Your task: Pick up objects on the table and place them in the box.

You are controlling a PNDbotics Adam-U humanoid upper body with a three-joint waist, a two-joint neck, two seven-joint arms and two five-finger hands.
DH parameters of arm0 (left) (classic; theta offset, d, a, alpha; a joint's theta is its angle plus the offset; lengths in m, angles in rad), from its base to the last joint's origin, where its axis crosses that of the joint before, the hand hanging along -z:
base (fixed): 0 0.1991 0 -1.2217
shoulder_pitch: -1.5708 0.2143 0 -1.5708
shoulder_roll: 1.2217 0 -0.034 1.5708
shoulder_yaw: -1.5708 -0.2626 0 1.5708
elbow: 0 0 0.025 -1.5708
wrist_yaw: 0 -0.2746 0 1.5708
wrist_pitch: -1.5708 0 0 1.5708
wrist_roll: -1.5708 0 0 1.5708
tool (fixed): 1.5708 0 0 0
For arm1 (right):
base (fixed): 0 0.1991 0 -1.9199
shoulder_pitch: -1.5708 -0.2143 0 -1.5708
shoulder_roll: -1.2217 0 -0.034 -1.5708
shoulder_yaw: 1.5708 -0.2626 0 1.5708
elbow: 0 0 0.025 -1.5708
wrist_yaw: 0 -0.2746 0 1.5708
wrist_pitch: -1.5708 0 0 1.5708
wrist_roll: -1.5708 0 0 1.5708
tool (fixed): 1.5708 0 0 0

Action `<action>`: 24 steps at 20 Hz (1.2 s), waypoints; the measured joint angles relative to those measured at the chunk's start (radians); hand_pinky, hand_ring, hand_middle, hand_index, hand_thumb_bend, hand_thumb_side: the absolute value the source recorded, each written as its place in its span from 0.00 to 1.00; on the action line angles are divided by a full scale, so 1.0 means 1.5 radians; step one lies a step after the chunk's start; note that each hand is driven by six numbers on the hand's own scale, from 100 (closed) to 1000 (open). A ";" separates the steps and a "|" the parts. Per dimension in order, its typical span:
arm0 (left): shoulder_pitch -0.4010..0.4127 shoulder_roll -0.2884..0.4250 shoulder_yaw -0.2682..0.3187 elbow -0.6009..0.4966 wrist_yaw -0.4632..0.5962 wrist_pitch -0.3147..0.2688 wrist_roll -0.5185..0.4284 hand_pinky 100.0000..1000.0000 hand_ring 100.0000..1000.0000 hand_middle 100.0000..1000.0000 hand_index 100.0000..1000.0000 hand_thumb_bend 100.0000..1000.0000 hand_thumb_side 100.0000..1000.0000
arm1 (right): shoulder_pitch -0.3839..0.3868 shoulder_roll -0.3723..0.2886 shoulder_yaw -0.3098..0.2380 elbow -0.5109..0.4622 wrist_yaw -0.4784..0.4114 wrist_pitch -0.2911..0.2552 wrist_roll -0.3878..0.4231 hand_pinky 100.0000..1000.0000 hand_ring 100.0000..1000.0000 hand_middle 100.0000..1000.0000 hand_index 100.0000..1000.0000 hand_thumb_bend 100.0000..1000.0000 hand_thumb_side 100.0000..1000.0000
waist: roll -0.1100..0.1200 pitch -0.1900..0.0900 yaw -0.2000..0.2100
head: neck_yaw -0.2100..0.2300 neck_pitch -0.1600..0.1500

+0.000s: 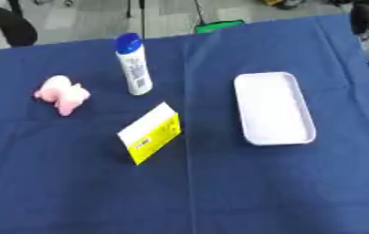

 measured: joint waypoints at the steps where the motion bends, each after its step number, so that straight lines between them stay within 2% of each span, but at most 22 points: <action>1: -0.005 0.010 0.000 0.004 -0.017 0.008 -0.015 0.64 0.71 0.79 0.82 0.68 0.66 | 0.000 0.000 0.000 0.000 0.000 0.000 0.000 0.82 0.80 0.84 0.81 0.38 0.41 | 0.000 0.000 -0.001 | -0.001 0.000; 2: -0.011 0.020 0.000 0.009 -0.038 0.017 -0.031 0.64 0.71 0.79 0.82 0.68 0.66 | 0.000 0.000 0.000 0.000 0.000 0.000 0.000 0.82 0.80 0.84 0.81 0.38 0.41 | 0.000 0.000 -0.002 | -0.002 0.000; 3: -0.018 0.029 -0.001 0.013 -0.060 0.025 -0.050 0.66 0.73 0.79 0.84 0.74 0.55 | 0.000 0.000 0.000 0.000 0.000 0.000 0.000 0.82 0.81 0.84 0.81 0.38 0.41 | 0.000 0.000 -0.002 | -0.004 -0.001; 4: -0.027 0.042 -0.005 0.023 -0.091 0.035 -0.077 0.66 0.73 0.79 0.84 0.74 0.55 | 0.000 0.000 0.000 0.000 0.000 0.000 0.000 0.82 0.81 0.84 0.81 0.38 0.41 | 0.000 0.000 -0.003 | -0.006 -0.001; 7: -0.073 0.083 -0.018 0.064 -0.211 0.056 -0.186 0.65 0.69 0.75 0.83 0.82 0.50 | 0.000 0.000 0.000 0.000 0.000 0.000 0.001 0.82 0.81 0.84 0.81 0.38 0.41 | 0.000 0.000 -0.007 | -0.011 -0.001; 10: -0.125 0.117 -0.038 0.118 -0.319 0.048 -0.282 0.69 0.73 0.77 0.86 0.82 0.48 | 0.000 0.000 0.004 0.000 0.000 0.000 0.004 0.82 0.81 0.84 0.81 0.38 0.41 | 0.000 0.000 -0.017 | -0.013 -0.003; 14: -0.191 0.160 -0.076 0.210 -0.404 -0.028 -0.395 0.74 0.76 0.79 0.88 0.84 0.45 | 0.000 0.000 0.005 0.000 0.000 0.000 0.008 0.82 0.81 0.84 0.81 0.38 0.41 | 0.000 -0.001 -0.028 | -0.013 -0.005; 19: -0.262 0.201 -0.127 0.330 -0.441 -0.133 -0.504 0.82 0.81 0.82 0.90 0.85 0.38 | 0.000 0.000 0.009 0.000 0.000 0.001 0.012 0.82 0.81 0.84 0.81 0.38 0.41 | 0.000 -0.001 -0.039 | -0.013 -0.005; 24: -0.308 0.226 -0.183 0.426 -0.491 -0.219 -0.560 0.84 0.82 0.83 0.90 0.84 0.35 | 0.000 0.000 0.012 0.000 -0.001 0.001 0.015 0.82 0.81 0.84 0.81 0.38 0.41 | 0.000 -0.001 -0.041 | -0.013 -0.005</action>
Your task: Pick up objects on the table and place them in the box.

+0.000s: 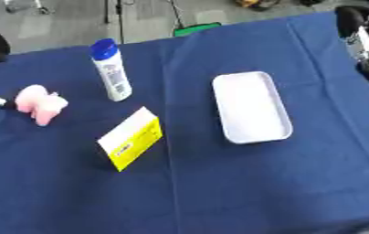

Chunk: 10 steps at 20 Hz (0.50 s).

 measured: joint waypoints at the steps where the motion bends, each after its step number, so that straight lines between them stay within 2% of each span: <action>1: -0.004 0.000 -0.006 0.013 -0.008 -0.013 -0.002 0.85 0.82 0.83 0.91 0.83 0.32 | 0.000 0.000 0.000 0.000 0.000 0.000 0.000 0.82 0.80 0.84 0.81 0.38 0.41 | 0.000 0.000 0.000 | 0.000 0.000; 6: -0.016 0.000 -0.031 0.052 -0.048 -0.061 0.008 0.85 0.82 0.82 0.90 0.81 0.31 | 0.000 0.000 0.000 0.000 0.000 0.001 0.002 0.82 0.81 0.84 0.81 0.38 0.41 | 0.000 0.000 -0.003 | -0.001 0.000; 10: -0.026 -0.004 -0.038 0.068 -0.071 -0.087 0.058 0.85 0.81 0.82 0.89 0.80 0.30 | 0.000 0.000 0.000 0.000 0.000 0.001 0.002 0.82 0.80 0.84 0.81 0.38 0.41 | 0.000 0.000 -0.004 | -0.003 0.000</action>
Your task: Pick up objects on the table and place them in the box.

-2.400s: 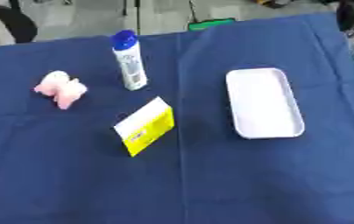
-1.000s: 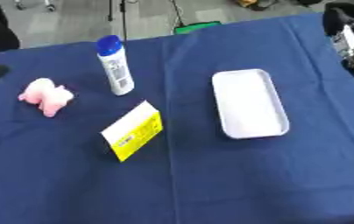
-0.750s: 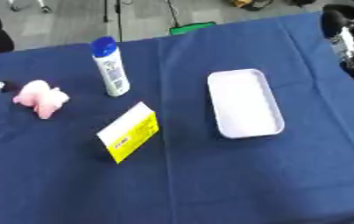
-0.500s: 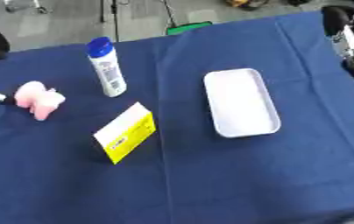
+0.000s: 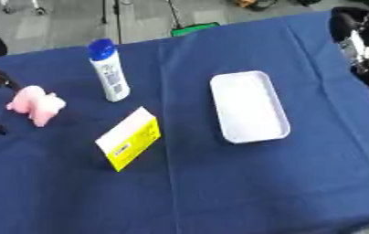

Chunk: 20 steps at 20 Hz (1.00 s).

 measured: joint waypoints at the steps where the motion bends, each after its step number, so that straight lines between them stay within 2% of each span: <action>1: -0.001 -0.002 0.000 0.003 -0.005 -0.004 0.016 0.84 0.81 0.82 0.88 0.77 0.31 | 0.000 0.000 0.000 0.000 0.000 0.000 0.000 0.82 0.80 0.84 0.81 0.38 0.41 | 0.000 0.000 0.000 | 0.000 0.000; 6: -0.013 -0.020 0.000 0.023 -0.016 -0.018 0.097 0.83 0.79 0.81 0.87 0.74 0.32 | 0.000 0.000 0.001 0.000 0.000 -0.001 0.001 0.82 0.80 0.84 0.81 0.38 0.41 | 0.000 0.000 -0.002 | 0.000 0.000; 9: -0.018 -0.033 0.000 0.041 -0.014 -0.022 0.125 0.82 0.78 0.80 0.86 0.73 0.32 | -0.001 0.000 0.001 0.000 0.000 -0.001 0.002 0.82 0.80 0.84 0.81 0.38 0.41 | 0.000 0.000 -0.003 | -0.001 0.000; 17: -0.018 -0.056 0.000 0.077 -0.023 -0.023 0.137 0.82 0.77 0.76 0.83 0.67 0.29 | -0.003 0.000 0.004 0.000 0.000 -0.002 0.004 0.82 0.80 0.84 0.82 0.38 0.41 | 0.000 0.000 -0.011 | 0.000 -0.001; 20: -0.020 -0.058 0.002 0.086 -0.043 -0.014 0.143 0.79 0.73 0.69 0.77 0.59 0.22 | -0.003 0.000 0.004 0.000 0.000 -0.001 0.004 0.82 0.80 0.84 0.82 0.38 0.41 | 0.000 0.000 -0.014 | 0.000 -0.001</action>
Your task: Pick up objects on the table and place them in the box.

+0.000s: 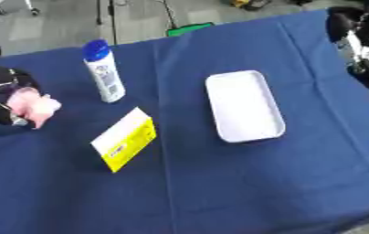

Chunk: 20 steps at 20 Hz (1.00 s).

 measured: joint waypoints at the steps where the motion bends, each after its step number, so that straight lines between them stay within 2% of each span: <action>1: -0.001 -0.001 0.001 0.003 -0.007 0.003 0.003 0.79 0.73 0.69 0.77 0.59 0.22 | 0.000 0.000 0.000 0.000 0.000 0.000 0.000 0.82 0.80 0.84 0.82 0.38 0.41 | 0.000 0.000 -0.001 | 0.000 0.000; 2: -0.003 -0.004 0.003 0.006 -0.014 0.006 0.007 0.72 0.58 0.55 0.66 0.47 0.14 | 0.000 0.000 0.000 0.000 0.000 0.000 0.000 0.82 0.80 0.84 0.82 0.38 0.41 | 0.000 0.000 -0.001 | 0.000 0.000; 3: -0.004 -0.005 0.003 0.009 -0.021 0.009 0.012 0.72 0.58 0.55 0.66 0.47 0.14 | 0.000 0.000 0.000 0.000 0.000 0.000 0.000 0.82 0.80 0.84 0.82 0.38 0.41 | 0.000 0.000 -0.001 | 0.000 0.000; 4: -0.004 -0.005 0.003 0.012 -0.027 0.013 0.017 0.60 0.41 0.39 0.49 0.24 0.06 | 0.000 0.000 0.000 0.000 0.000 0.000 0.000 0.82 0.80 0.84 0.82 0.38 0.41 | 0.000 0.000 -0.002 | 0.000 0.000; 5: -0.004 -0.006 0.004 0.015 -0.031 0.017 0.023 0.60 0.41 0.39 0.49 0.24 0.06 | 0.000 0.000 0.000 0.000 0.000 0.000 0.000 0.82 0.80 0.84 0.82 0.38 0.41 | 0.000 0.000 -0.002 | 0.000 0.000; 6: -0.005 -0.006 0.006 0.018 -0.034 0.022 0.030 0.51 0.29 0.26 0.35 0.10 0.03 | 0.000 0.000 0.000 0.000 0.000 0.000 0.000 0.82 0.80 0.84 0.82 0.38 0.41 | 0.000 0.000 -0.002 | 0.000 0.000; 7: -0.005 -0.007 0.008 0.019 -0.034 0.027 0.038 0.51 0.29 0.26 0.35 0.10 0.03 | 0.000 0.000 0.000 0.000 0.000 0.000 0.000 0.82 0.80 0.84 0.82 0.38 0.41 | 0.000 0.000 -0.002 | 0.000 0.000; 8: -0.005 -0.009 0.010 0.021 -0.032 0.032 0.046 0.47 0.20 0.17 0.27 0.05 0.02 | 0.000 0.000 0.000 0.000 0.000 0.000 0.000 0.82 0.80 0.84 0.82 0.37 0.41 | 0.000 0.000 -0.002 | 0.000 0.000; 13: -0.002 -0.011 0.027 -0.007 0.026 0.056 0.057 0.46 0.21 0.18 0.27 0.03 0.04 | 0.000 0.000 0.000 0.000 0.000 0.000 0.000 0.82 0.80 0.84 0.82 0.37 0.41 | 0.000 0.000 -0.001 | -0.002 0.000; 20: -0.035 -0.013 0.051 -0.194 0.197 0.093 0.020 0.44 0.22 0.20 0.28 0.03 0.09 | 0.000 0.000 0.000 0.000 0.000 0.000 0.000 0.82 0.80 0.84 0.82 0.37 0.41 | 0.000 0.000 -0.006 | -0.006 0.000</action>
